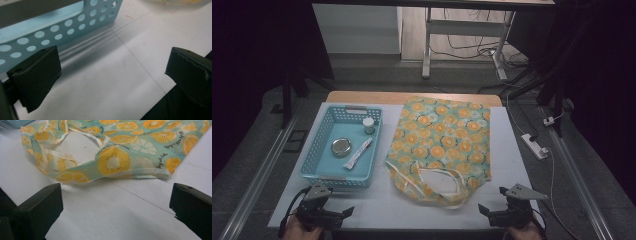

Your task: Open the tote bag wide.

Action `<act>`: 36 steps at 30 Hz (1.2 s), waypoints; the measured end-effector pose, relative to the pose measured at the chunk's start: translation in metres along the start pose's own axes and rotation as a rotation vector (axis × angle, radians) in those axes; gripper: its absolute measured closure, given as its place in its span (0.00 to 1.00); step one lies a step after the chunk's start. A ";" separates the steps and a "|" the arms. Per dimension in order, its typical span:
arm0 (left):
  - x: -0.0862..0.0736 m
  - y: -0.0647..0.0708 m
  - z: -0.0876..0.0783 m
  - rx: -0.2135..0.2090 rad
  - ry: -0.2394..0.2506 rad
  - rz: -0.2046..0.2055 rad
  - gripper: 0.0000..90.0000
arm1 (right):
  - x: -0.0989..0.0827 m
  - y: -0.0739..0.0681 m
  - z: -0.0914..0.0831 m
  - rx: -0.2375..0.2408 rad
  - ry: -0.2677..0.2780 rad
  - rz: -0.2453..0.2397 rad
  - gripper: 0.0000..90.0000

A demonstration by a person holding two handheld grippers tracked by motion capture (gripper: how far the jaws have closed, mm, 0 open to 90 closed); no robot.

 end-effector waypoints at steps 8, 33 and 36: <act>0.000 0.002 0.001 -0.018 -0.009 0.015 0.00 | -0.001 -0.002 0.002 0.011 -0.018 -0.013 0.00; -0.002 0.001 0.001 -0.016 -0.016 0.005 0.00 | 0.001 -0.012 0.006 0.021 -0.047 -0.084 0.00; -0.002 0.001 0.001 -0.015 -0.017 0.005 0.00 | 0.002 -0.015 0.006 0.029 -0.052 -0.094 0.00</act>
Point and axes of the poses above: each handheld gripper's, and its own axes: z roughly forward along the jaws, x roughly out of its top, y roughly to its right, the point moved 9 cm from there along z, roughly forward along the jaws, and after that the axes turned 13 degrees about z, right-handed, at the moved point
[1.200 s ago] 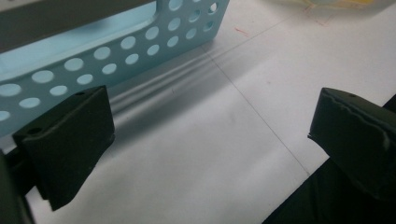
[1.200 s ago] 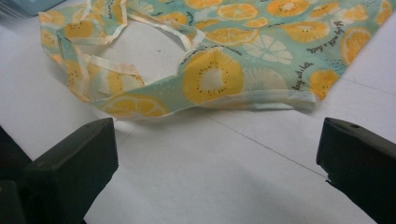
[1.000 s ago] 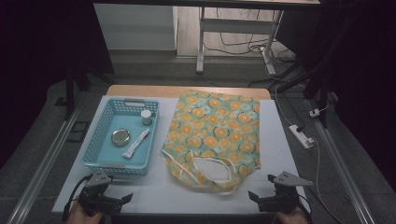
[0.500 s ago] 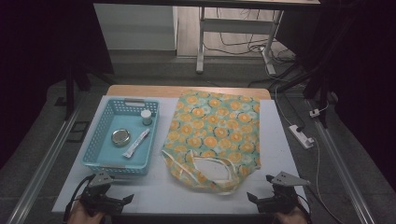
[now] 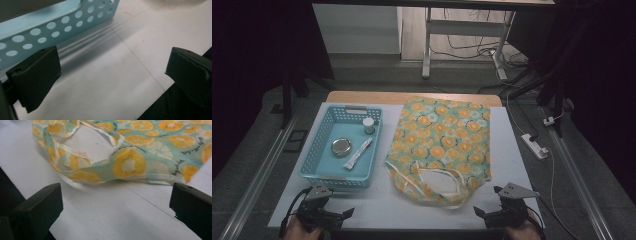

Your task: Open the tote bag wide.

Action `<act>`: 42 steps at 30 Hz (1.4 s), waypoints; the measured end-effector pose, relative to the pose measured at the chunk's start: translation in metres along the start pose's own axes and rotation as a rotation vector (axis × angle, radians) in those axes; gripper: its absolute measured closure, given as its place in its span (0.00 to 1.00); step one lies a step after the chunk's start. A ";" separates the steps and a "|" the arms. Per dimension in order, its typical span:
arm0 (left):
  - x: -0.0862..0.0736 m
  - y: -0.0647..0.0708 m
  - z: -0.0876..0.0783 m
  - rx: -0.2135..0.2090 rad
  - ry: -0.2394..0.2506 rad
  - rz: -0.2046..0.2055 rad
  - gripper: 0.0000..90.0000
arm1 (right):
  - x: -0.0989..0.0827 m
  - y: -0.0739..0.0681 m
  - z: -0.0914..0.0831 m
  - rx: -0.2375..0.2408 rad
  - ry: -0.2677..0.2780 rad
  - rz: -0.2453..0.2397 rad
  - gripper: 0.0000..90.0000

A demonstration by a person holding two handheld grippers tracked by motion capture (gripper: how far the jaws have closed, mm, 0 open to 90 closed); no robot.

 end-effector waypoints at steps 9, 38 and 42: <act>0.000 0.000 0.000 -0.004 0.005 -0.002 0.00 | 0.007 -0.006 0.000 0.018 0.034 -0.011 0.00; 0.000 0.000 0.000 -0.011 0.005 0.001 0.00 | 0.026 -0.032 0.012 0.055 0.023 -0.032 0.00; 0.000 0.000 0.000 -0.012 0.003 0.002 0.00 | 0.027 -0.037 0.017 0.063 0.006 -0.047 0.00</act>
Point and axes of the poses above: each handheld gripper's, and its own axes: z roughly forward along the jaws, x roughly out of its top, y roughly to its right, the point moved 9 cm from there along z, roughly forward along the jaws, and after that the axes turned 13 degrees about z, right-handed, at the moved point
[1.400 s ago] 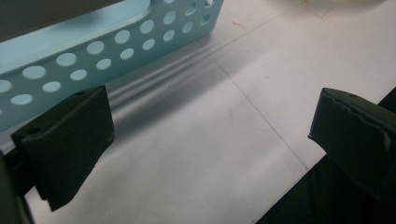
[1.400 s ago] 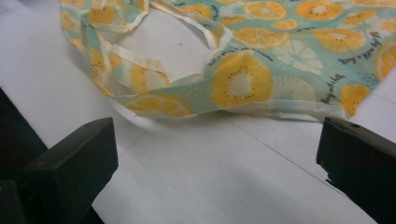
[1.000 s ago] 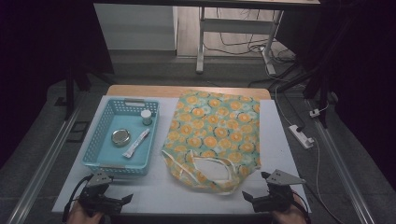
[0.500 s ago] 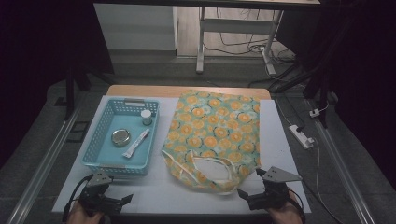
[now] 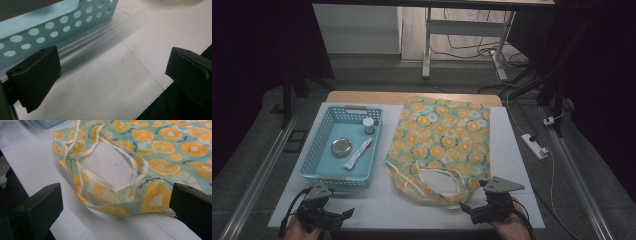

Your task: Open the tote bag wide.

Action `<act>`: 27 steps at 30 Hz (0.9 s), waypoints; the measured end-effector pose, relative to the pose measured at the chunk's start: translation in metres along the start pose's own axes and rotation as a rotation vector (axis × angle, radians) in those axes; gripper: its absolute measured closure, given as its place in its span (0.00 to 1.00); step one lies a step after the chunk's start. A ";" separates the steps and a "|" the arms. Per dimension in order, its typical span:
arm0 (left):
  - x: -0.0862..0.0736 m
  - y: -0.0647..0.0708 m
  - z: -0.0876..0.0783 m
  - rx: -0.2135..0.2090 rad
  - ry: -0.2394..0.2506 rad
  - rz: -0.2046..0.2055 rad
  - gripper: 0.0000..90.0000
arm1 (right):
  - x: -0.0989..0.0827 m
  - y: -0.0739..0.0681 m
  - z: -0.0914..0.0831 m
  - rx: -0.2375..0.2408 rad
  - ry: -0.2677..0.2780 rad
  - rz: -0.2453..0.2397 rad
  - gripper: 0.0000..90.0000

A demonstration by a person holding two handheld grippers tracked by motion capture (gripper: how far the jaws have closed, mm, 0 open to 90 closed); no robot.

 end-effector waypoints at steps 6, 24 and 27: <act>0.000 0.000 0.000 -0.003 0.000 -0.001 0.00 | 0.002 -0.007 0.010 0.022 -0.037 -0.023 0.00; 0.000 -0.001 0.001 -0.006 0.001 -0.004 0.00 | 0.010 -0.028 0.042 0.074 -0.088 -0.076 0.00; 0.000 -0.001 0.001 -0.008 0.001 -0.006 0.00 | 0.011 -0.032 0.047 0.085 -0.091 -0.088 0.00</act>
Point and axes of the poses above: each handheld gripper's, and its own axes: z roughly forward along the jaws, x roughly out of its top, y roughly to its right, the point moved 9 cm from there along z, roughly forward along the jaws, and after that the axes turned 13 degrees about z, right-handed, at the moved point
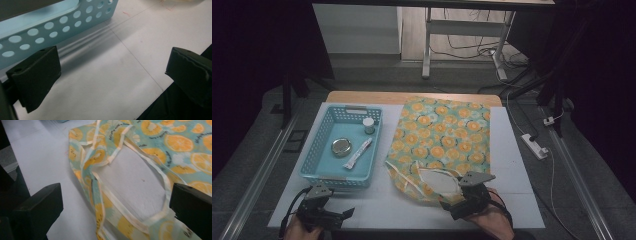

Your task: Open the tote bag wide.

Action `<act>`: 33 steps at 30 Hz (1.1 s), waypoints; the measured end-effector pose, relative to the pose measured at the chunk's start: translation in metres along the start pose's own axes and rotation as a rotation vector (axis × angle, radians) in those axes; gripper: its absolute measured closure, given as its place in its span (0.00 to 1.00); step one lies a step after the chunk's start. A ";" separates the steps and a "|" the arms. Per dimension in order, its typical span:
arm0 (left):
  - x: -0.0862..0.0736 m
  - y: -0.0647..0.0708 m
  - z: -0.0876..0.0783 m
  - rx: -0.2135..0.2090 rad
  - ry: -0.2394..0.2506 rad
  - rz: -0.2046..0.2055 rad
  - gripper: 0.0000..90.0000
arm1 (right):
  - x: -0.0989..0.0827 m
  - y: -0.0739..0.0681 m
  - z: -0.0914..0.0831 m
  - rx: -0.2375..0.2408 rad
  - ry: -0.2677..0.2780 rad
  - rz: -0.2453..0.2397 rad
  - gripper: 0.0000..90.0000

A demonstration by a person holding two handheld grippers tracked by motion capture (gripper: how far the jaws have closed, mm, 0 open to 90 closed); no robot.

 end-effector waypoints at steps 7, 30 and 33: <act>-0.001 0.000 0.000 0.000 -0.002 -0.001 0.00 | -0.001 -0.011 0.014 0.029 -0.043 -0.048 0.01; 0.000 0.000 0.001 0.002 -0.009 -0.005 0.00 | 0.002 -0.023 0.020 0.139 -0.090 -0.072 0.84; 0.000 0.000 0.001 0.002 -0.011 -0.005 0.00 | 0.000 -0.023 0.019 0.163 -0.113 -0.071 0.98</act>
Point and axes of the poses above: each handheld gripper's, and its own axes: z roughly forward along the jaws, x roughly out of its top, y roughly to its right, the point moved 9 cm from there along z, roughly forward along the jaws, and after that the axes turned 13 degrees about z, right-handed, at the moved point
